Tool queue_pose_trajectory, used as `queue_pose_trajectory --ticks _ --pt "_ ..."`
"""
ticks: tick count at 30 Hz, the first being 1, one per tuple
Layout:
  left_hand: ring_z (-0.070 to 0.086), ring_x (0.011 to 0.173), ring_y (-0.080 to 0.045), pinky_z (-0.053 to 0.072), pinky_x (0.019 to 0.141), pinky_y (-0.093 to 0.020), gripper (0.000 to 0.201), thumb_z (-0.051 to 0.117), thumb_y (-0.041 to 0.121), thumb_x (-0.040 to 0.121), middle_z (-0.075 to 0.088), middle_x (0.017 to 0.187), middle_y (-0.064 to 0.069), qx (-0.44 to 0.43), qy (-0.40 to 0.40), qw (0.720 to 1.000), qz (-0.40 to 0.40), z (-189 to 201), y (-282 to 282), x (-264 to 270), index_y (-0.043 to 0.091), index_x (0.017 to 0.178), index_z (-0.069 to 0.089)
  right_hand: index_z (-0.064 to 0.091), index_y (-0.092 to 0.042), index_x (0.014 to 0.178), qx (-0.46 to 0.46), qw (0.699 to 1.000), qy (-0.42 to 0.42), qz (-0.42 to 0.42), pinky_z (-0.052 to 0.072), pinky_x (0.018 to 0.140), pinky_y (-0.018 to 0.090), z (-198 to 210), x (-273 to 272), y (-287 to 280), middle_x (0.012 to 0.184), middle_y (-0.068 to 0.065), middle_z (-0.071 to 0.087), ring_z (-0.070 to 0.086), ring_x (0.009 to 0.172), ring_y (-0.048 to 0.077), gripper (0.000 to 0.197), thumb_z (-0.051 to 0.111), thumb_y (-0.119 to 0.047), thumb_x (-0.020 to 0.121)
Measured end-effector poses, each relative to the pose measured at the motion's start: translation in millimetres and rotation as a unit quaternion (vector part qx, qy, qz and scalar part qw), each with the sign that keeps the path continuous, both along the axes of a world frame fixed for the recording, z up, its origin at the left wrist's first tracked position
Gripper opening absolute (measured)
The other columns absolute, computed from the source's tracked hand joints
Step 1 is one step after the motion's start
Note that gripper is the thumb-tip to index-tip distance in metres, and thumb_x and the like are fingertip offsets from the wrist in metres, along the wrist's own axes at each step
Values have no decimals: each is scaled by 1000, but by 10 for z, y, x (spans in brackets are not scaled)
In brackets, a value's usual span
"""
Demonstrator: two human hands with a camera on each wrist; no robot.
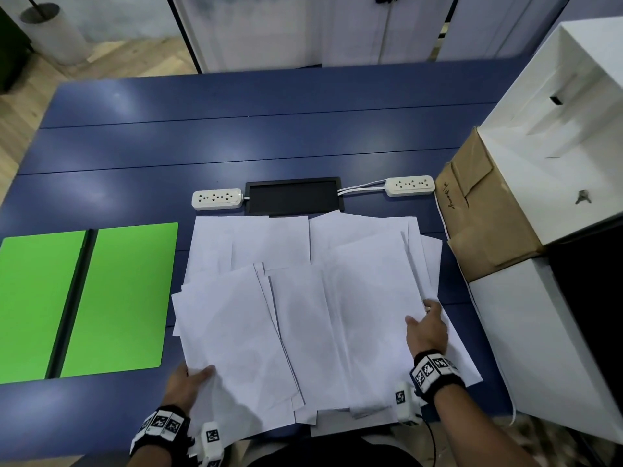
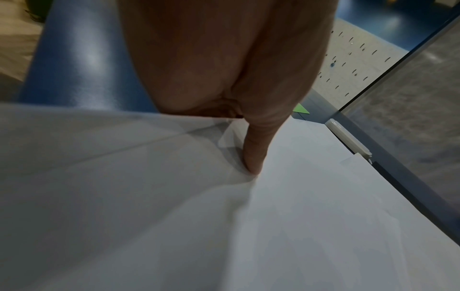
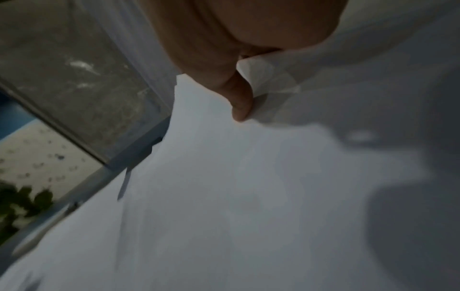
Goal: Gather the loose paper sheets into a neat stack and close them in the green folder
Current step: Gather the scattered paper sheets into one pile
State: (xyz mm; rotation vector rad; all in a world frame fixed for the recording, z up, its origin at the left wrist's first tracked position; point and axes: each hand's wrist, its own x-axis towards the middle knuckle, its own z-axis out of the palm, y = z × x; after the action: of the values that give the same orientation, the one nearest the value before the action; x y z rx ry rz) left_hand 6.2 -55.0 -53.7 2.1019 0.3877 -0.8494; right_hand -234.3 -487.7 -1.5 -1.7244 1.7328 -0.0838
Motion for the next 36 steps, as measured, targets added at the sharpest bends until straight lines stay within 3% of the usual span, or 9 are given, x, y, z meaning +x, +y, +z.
queue_pose_trajectory --ticks 5,13,18,22,25,27,29,32,36 --pt "66 79 -31 51 75 -39 34 82 9 75 73 89 -23 2 -10 1000 -14 79 -76 -15 -6 102 68 67 0 115 41 997 -55 -39 55 93 41 11 385 -282 118 18 70 68 106 38 29 66 -12 88" --pt "67 75 -30 52 68 -34 50 75 26 58 74 87 -19 -20 -19 1000 0 172 -121 -34 0 101 70 53 -6 131 60 998 21 -26 52 87 41 -12 838 -365 122 19 67 65 110 40 43 55 -5 88" --pt "67 76 -29 53 76 -40 41 73 27 56 74 81 -15 -20 -17 1000 -9 179 -106 -61 4 90 71 54 -17 111 -39 998 5 43 57 74 42 -26 810 -288 102 14 71 68 89 37 23 54 -6 91" --pt "68 79 -30 54 80 -42 36 73 26 56 74 82 -16 -20 -18 1000 -10 192 -114 -47 7 86 70 50 -15 126 -34 998 -28 36 55 76 39 64 841 -314 114 13 70 68 99 38 36 56 -2 92" --pt "70 87 -36 55 86 -50 35 78 23 62 75 92 -21 -31 -5 999 -15 169 -81 -26 6 92 70 62 -6 115 -19 998 -28 57 53 82 36 141 801 -439 116 17 70 67 103 38 25 58 -6 91" --pt "70 90 -37 55 88 -52 20 81 10 75 75 97 -25 -29 -1 1000 -13 187 -85 -27 7 90 70 64 -4 116 -38 995 -20 88 53 88 38 263 742 -556 120 19 68 66 108 38 25 59 -8 92" --pt "71 93 -38 55 90 -52 17 81 11 75 75 96 -24 -26 0 1000 -10 184 -82 -27 8 88 70 61 -6 122 -66 991 -14 113 53 91 43 452 666 -660 120 23 67 64 111 41 28 57 -7 95" --pt "72 95 -36 56 91 -55 34 77 27 61 77 96 -20 -24 5 1000 -3 87 -23 -12 9 90 71 58 -6 122 -117 982 -44 141 52 86 46 796 577 -731 112 27 68 64 106 44 29 56 -1 93" --pt "72 95 -38 57 90 -56 50 78 25 59 76 100 -20 -25 5 1000 0 -2 24 0 6 104 70 58 2 121 -212 961 -61 165 47 83 42 1299 535 -635 110 29 67 63 104 44 29 61 1 92"
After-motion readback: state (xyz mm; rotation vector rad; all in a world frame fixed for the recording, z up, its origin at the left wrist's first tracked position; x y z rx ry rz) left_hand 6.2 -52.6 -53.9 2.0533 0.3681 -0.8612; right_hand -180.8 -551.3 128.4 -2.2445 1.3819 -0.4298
